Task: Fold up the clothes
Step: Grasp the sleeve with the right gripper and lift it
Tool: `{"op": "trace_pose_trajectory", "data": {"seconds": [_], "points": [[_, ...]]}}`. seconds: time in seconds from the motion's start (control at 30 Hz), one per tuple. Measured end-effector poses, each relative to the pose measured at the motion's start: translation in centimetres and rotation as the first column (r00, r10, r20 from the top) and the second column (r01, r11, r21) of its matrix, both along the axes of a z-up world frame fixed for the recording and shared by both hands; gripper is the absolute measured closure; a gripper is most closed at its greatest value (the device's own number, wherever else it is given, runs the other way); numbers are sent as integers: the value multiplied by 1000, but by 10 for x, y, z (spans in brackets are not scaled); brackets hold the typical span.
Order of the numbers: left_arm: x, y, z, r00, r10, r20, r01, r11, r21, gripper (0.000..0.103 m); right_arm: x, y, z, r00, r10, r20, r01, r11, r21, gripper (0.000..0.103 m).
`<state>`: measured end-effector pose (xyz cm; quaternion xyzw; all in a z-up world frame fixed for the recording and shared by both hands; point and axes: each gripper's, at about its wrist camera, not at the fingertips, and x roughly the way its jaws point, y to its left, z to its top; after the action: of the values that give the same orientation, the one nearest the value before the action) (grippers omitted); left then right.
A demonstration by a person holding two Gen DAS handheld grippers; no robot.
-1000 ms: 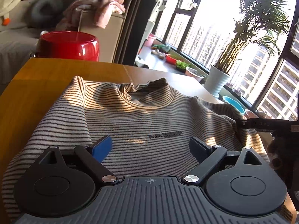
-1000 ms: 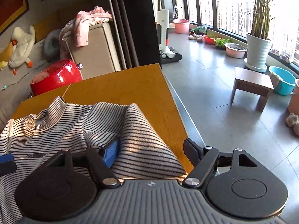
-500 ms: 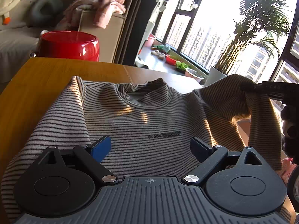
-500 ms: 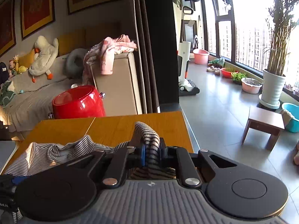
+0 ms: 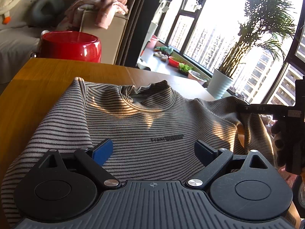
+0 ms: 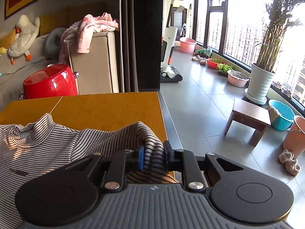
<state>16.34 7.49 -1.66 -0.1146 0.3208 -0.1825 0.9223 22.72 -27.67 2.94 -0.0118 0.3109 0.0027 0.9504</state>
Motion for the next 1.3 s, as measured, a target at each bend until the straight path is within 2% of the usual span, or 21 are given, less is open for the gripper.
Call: {"op": "trace_pose_trajectory", "data": {"seconds": [0.03,0.2,0.37,0.53,0.7,0.87,1.0,1.07,1.17,1.2,1.23,1.27,1.3], "points": [[0,0,0,1000,0,0,0,1000,0,7,0,0,1,1000,-5,2,5,1000,-1,78],[1,0,0,1000,-1,0,1,1000,-2,6,-15,-1,11,1000,-2,30,2,1000,10,78],[1,0,0,1000,-1,0,1,1000,-2,6,-38,16,24,989,133,59,-137,989,62,78],[0,0,-1,1000,0,1,0,1000,-9,6,-60,45,16,965,263,14,-264,963,64,78],[0,1,-1,1000,-1,1,1,1000,-18,5,-86,50,9,961,274,-31,-275,961,-12,74],[0,0,-1,1000,-1,1,1,1000,-17,5,-128,42,15,943,328,-58,-332,940,-77,59],[0,0,-1,1000,0,1,0,1000,-15,5,-160,50,15,906,416,-70,-422,894,-152,35],[0,0,-2,1000,2,1,-2,1000,-15,5,-167,59,6,895,437,-94,-446,867,-221,32],[-1,1,-2,1000,6,3,-6,1000,-16,5,-159,65,-16,913,392,-109,-404,846,-347,33],[-1,1,-2,1000,8,3,-8,1000,-18,5,-154,59,-17,921,378,-98,-389,864,-320,35],[-1,2,-2,1000,9,4,-9,1000,-20,5,-148,52,-18,927,364,-87,-373,881,-292,73],[-1,2,-2,1000,10,5,-10,1000,-24,5,-142,46,-12,932,351,-89,-362,903,-232,90],[-2,3,-2,1000,11,7,-11,1000,-28,5,-136,39,-5,937,338,-90,-349,921,-171,93]]}}
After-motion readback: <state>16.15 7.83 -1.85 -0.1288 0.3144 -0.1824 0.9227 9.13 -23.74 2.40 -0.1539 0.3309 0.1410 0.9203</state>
